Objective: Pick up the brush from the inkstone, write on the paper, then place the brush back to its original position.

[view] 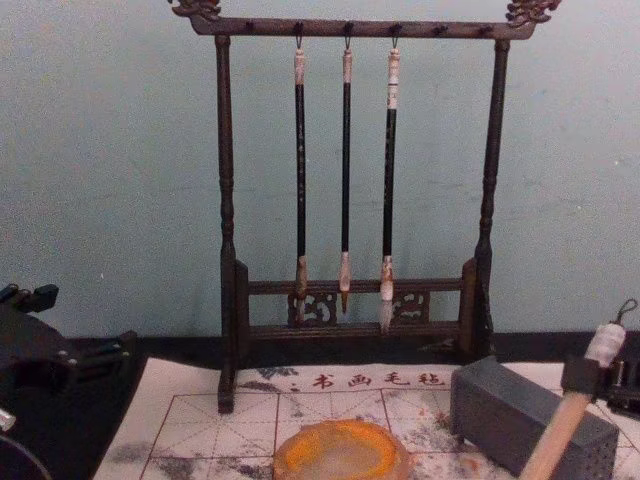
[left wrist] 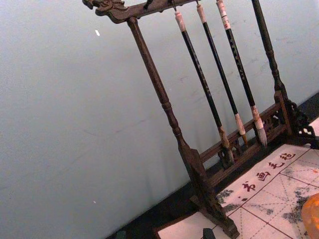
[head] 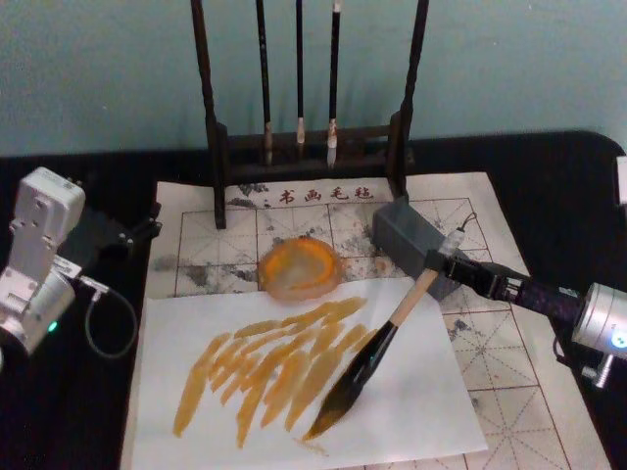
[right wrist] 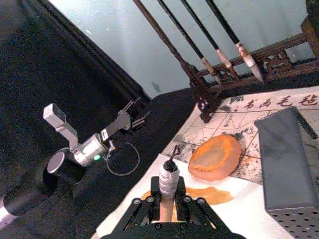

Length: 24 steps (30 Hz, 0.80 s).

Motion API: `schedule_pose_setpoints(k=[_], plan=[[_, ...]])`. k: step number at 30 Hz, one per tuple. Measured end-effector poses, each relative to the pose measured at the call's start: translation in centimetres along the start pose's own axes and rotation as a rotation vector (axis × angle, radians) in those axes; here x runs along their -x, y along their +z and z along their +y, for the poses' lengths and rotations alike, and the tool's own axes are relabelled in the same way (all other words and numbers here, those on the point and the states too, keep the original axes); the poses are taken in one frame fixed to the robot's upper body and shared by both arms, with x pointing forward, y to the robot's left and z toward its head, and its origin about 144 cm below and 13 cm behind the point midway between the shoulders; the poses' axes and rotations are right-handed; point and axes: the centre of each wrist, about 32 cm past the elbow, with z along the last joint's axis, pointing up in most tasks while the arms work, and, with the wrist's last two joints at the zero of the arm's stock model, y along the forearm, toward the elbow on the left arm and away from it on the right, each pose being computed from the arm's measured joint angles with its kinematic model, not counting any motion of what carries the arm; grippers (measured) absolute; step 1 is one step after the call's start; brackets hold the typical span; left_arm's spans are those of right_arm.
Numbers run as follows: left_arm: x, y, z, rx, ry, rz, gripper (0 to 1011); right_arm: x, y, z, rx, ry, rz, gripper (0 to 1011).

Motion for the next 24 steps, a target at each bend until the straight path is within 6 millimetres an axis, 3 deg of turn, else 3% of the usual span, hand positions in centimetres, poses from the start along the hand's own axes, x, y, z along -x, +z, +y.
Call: schedule_pose_setpoints(k=[24], plan=[[0.0,0.0,0.0,0.0,0.0,0.0,1001,-0.5,0.8,-1.8,-0.05,-0.074,-0.015,194]])
